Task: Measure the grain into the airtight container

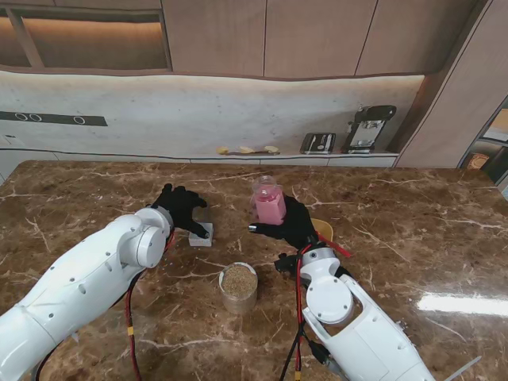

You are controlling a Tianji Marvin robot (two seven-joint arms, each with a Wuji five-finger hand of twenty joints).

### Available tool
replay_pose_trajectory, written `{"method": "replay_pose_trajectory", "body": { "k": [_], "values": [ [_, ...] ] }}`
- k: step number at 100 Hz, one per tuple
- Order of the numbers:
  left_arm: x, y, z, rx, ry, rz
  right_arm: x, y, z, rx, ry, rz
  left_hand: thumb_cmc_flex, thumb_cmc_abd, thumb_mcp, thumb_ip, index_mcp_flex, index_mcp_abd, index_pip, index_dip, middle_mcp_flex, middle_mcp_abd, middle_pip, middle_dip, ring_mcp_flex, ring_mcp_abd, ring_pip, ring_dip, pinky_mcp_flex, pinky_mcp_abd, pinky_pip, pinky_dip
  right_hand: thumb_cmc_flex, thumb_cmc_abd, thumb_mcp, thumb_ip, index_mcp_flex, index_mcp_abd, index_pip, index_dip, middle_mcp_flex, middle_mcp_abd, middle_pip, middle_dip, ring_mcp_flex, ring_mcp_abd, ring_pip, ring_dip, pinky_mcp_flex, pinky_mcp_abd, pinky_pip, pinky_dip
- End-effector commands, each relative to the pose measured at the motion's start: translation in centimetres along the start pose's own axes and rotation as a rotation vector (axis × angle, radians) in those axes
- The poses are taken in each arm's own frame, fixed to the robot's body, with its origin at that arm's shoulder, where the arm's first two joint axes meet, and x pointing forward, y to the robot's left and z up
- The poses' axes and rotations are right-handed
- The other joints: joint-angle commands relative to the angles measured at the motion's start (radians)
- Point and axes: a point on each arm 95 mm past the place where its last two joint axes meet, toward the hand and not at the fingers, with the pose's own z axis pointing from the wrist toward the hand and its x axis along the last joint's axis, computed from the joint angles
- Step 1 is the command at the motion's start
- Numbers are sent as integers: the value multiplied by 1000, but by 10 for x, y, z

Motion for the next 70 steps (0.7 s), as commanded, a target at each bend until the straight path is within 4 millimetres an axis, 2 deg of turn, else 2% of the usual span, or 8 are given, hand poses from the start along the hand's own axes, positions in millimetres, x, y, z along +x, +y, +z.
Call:
{"method": "replay_pose_trajectory", "body": {
  "k": [1, 8, 16, 21, 31, 43, 45, 70],
  "values": [
    [7, -13, -3, 45, 19, -4, -1, -1, -2, 11, -3, 5, -18, 15, -26, 29, 1, -7, -19, -9, -9, -13, -25, -11, -36, -23, -19, -11, 8, -29, -31, -9, 185, 282, 279, -3, 142, -211, 178, 21, 126, -103, 183, 42, 56, -133, 38, -6, -14, -72, -10, 27],
    [9, -23, -8, 83, 29, -23, -1, -1, -2, 10, -3, 5, 0, 23, -65, 37, 7, -2, -27, -13, -9, -6, -24, -19, -24, -27, -9, -31, -4, -53, 30, 83, 185, 283, 279, -3, 142, -211, 178, 21, 127, -102, 183, 42, 56, -133, 38, -6, -14, -72, -10, 27],
    [11, -34, -14, 132, 52, -51, -2, -1, -3, 8, -4, 5, 22, 29, -104, 46, 19, 7, -28, -12, -8, 4, -18, -21, 7, -23, 11, -29, -37, -115, 210, 453, 185, 283, 278, -3, 142, -212, 179, 21, 127, -103, 183, 42, 57, -134, 39, -6, -14, -72, -10, 27],
    [14, -41, -20, 174, 64, -70, -2, 0, -3, 6, -2, 5, 25, 28, -113, 48, 33, 9, -21, -9, 7, 9, -12, -22, 37, -18, 21, -31, -1, -100, 267, 548, 185, 283, 278, -3, 142, -212, 179, 21, 127, -103, 183, 42, 56, -134, 38, -6, -14, -72, -10, 27],
    [20, -53, -35, 226, 84, -116, -2, 2, -4, -1, 2, 12, 41, 43, -154, 55, 47, 16, -11, -2, 18, 17, -10, -29, 82, 0, 36, -48, 66, -57, 436, 572, 185, 283, 279, -3, 141, -213, 178, 21, 127, -104, 182, 41, 56, -133, 38, -6, -14, -72, -10, 27],
    [25, -62, -57, 277, 100, -161, 0, 4, -6, -4, 14, 19, 66, 65, -213, 67, 65, 25, -5, 1, 34, 24, -9, -30, 107, 15, 53, -53, 31, -54, 625, 500, 184, 283, 279, -3, 142, -213, 178, 21, 126, -104, 181, 40, 55, -134, 37, -7, -14, -72, -10, 27],
    [26, -63, -61, 290, 103, -167, 0, 4, -7, -4, 16, 21, 82, 72, -246, 72, 70, 26, -6, 1, 39, 25, -11, -30, 110, 18, 56, -56, 22, -52, 671, 442, 184, 284, 279, -3, 141, -213, 178, 20, 125, -104, 180, 39, 55, -134, 36, -7, -14, -72, -10, 27],
    [26, -73, -118, 450, 114, -228, 0, 6, -12, -8, 34, 22, 98, 78, -261, 79, 78, 86, -16, -4, 69, 54, -19, -33, 142, 45, 71, -52, 18, -38, 703, 421, 183, 282, 279, -3, 141, -213, 177, 20, 128, -106, 180, 39, 57, -135, 34, -8, -14, -72, -10, 27]
  ]
}}
